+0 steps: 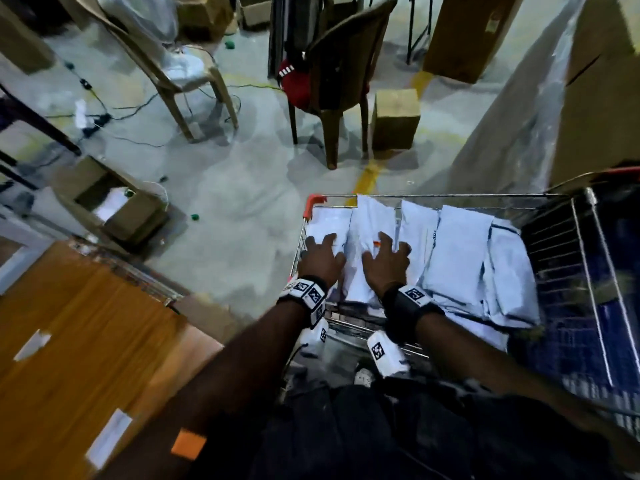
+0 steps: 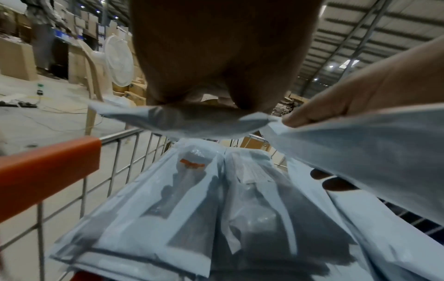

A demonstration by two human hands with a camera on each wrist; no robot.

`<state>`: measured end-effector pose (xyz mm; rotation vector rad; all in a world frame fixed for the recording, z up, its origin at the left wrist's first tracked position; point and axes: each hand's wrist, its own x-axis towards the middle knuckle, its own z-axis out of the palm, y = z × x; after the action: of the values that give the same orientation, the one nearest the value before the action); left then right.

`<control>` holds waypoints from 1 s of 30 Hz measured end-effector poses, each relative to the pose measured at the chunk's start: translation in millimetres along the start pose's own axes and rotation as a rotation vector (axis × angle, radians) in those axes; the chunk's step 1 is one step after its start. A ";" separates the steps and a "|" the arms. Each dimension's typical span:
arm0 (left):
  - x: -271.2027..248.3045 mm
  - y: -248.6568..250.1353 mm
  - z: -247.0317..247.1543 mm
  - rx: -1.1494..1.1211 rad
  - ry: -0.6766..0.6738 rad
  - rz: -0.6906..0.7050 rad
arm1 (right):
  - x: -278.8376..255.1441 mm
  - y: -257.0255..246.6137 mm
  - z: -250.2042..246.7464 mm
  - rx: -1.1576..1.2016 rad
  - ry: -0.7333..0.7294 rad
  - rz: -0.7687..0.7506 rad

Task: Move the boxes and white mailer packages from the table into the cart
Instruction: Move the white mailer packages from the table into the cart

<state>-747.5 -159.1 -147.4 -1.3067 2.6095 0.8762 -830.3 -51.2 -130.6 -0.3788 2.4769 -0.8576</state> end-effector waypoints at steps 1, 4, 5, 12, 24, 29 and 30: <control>6.9 2.8 1.0 0.012 0.005 -0.005 | 9.3 -2.3 1.4 -0.021 -0.040 -0.007; 21.3 5.1 3.8 0.062 -0.052 -0.024 | 30.4 1.1 0.7 -0.131 -0.197 -0.054; 23.7 3.7 5.3 0.083 -0.073 -0.034 | 36.2 6.3 -1.0 -0.183 -0.242 -0.086; 31.3 -10.3 11.1 0.217 -0.269 0.024 | 80.5 25.2 -14.6 -0.578 -0.428 -0.415; 46.2 -14.4 18.0 0.241 -0.308 -0.021 | 98.0 24.8 17.6 -0.778 -0.484 -0.437; 29.6 -14.4 -1.3 0.121 -0.266 -0.031 | 78.5 12.5 10.4 -0.617 -0.379 -0.405; 22.2 -14.3 -5.8 0.074 -0.240 -0.027 | 71.1 9.9 9.9 -0.572 -0.353 -0.409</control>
<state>-749.6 -184.5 -156.2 -1.1382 2.4096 0.8641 -886.0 -77.5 -169.0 -1.1547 2.2937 -0.1659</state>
